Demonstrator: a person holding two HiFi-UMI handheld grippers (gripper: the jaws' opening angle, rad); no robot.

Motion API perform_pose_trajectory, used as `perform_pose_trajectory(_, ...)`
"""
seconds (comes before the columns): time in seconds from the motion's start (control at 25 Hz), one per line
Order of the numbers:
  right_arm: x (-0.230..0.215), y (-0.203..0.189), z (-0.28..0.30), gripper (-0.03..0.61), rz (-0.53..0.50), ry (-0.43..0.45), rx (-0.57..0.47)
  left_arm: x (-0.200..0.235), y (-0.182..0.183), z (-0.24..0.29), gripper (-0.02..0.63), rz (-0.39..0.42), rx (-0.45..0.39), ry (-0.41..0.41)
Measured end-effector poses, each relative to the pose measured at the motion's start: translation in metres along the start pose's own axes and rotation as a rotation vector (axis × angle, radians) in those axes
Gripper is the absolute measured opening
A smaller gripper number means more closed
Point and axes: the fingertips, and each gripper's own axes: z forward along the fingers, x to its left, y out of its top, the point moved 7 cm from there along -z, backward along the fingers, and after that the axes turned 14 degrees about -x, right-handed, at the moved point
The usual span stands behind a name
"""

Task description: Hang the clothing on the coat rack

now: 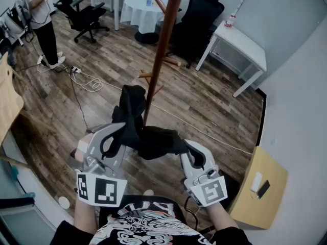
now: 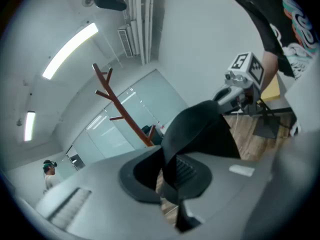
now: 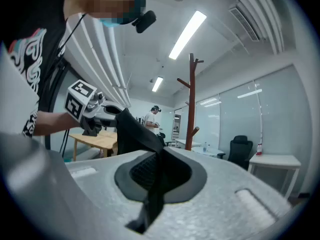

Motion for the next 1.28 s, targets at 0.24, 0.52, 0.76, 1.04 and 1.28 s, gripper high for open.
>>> perform_pose_trajectory(0.24,0.033,0.053,-0.066,0.003,0.053,-0.010,-0.078,-0.040,0.054,-0.064,0.005,-0.035,0.032,-0.014)
perform_pose_trajectory(0.52,0.047,0.074,-0.100,0.003,0.018,-0.006,-0.090,-0.071,0.073,-0.097,0.005,-0.053,0.034,-0.021)
perform_pose_trajectory(0.76,0.053,0.083,-0.120,0.003,-0.007,-0.038,-0.081,-0.084,0.086,-0.106,0.005,-0.075,0.004,-0.047)
perform_pose_trajectory(1.04,0.053,0.079,-0.143,0.003,0.024,-0.078,-0.061,-0.100,0.099,-0.109,0.005,-0.051,-0.003,-0.046)
perform_pose_trajectory(1.28,0.044,0.075,-0.152,0.003,0.056,-0.084,-0.067,-0.103,0.106,-0.098,0.005,-0.038,0.005,-0.007)
